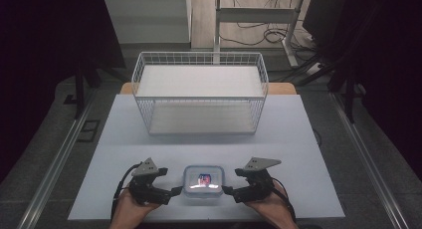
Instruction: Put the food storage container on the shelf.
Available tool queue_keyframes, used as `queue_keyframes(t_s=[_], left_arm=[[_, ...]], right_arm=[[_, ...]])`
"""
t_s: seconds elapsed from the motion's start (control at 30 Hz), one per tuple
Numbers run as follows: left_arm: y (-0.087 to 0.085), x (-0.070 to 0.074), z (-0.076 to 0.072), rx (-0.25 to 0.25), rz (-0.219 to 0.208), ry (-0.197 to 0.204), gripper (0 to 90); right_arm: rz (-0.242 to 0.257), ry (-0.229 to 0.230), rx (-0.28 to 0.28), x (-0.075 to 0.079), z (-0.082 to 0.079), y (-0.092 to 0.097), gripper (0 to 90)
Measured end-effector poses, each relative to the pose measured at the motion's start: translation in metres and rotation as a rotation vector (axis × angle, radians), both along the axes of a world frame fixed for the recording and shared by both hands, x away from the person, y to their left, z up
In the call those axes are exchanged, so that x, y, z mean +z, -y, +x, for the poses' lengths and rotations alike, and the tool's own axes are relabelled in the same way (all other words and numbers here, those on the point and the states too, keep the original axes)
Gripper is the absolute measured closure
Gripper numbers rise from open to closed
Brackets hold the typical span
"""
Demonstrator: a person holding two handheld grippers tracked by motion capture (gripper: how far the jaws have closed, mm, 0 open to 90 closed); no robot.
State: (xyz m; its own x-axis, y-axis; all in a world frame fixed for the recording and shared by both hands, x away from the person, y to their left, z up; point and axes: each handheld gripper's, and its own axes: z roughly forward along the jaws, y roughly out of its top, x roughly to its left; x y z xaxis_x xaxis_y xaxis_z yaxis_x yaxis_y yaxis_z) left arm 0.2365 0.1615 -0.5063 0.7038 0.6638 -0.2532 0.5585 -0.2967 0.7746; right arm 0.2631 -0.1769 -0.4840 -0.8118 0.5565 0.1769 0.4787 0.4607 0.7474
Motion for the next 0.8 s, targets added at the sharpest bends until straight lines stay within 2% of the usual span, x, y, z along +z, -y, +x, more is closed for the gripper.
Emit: queue_keyframes(t_s=[0.1,0.17,0.23,0.3,0.33,0.43,0.47,0.5,0.53,0.57,0.67,0.8], left_arm=[[0.007,0.004,0.008,-0.017,-0.011,-0.006,11.8],[0.016,0.004,0.018,-0.041,-0.011,-0.031,10.6],[0.024,0.001,0.026,-0.061,-0.015,-0.056,9.6],[0.03,-0.004,0.032,-0.074,-0.01,-0.078,9.3],[0.032,-0.006,0.034,-0.077,-0.007,-0.09,9.3],[0.034,-0.014,0.036,-0.093,-0.005,-0.121,9.4],[0.034,-0.017,0.036,-0.105,-0.02,-0.142,9.4],[0.033,-0.018,0.036,-0.118,-0.029,-0.159,9.7],[0.034,-0.02,0.036,-0.135,-0.05,-0.191,9.8],[0.034,-0.021,0.036,-0.142,-0.059,-0.205,10.1],[0.032,-0.022,0.033,-0.142,-0.062,-0.22,11.5],[0.027,-0.021,0.026,-0.133,-0.074,-0.25,17.3]], right_arm=[[-0.006,-0.019,0.006,-0.002,0.004,-0.007,19.7],[-0.012,-0.031,0.016,-0.004,0.009,-0.015,18.3],[-0.022,-0.055,0.033,-0.007,0.016,-0.026,17.8],[-0.022,-0.059,0.035,-0.008,0.018,-0.029,17.8],[-0.022,-0.074,0.038,-0.01,0.02,-0.032,17.1],[-0.047,-0.091,0.038,-0.015,0.023,-0.037,15.7],[-0.044,-0.111,0.037,-0.017,0.023,-0.037,15.0],[-0.026,-0.15,0.034,-0.019,0.025,-0.036,14.2],[-0.018,-0.164,0.035,-0.02,0.025,-0.035,14.2],[-0.006,-0.191,0.035,-0.022,0.026,-0.034,14.3],[0.009,-0.228,0.04,-0.025,0.026,-0.032,14.9],[0.025,-0.246,0.033,-0.025,0.024,-0.028,19.9]])
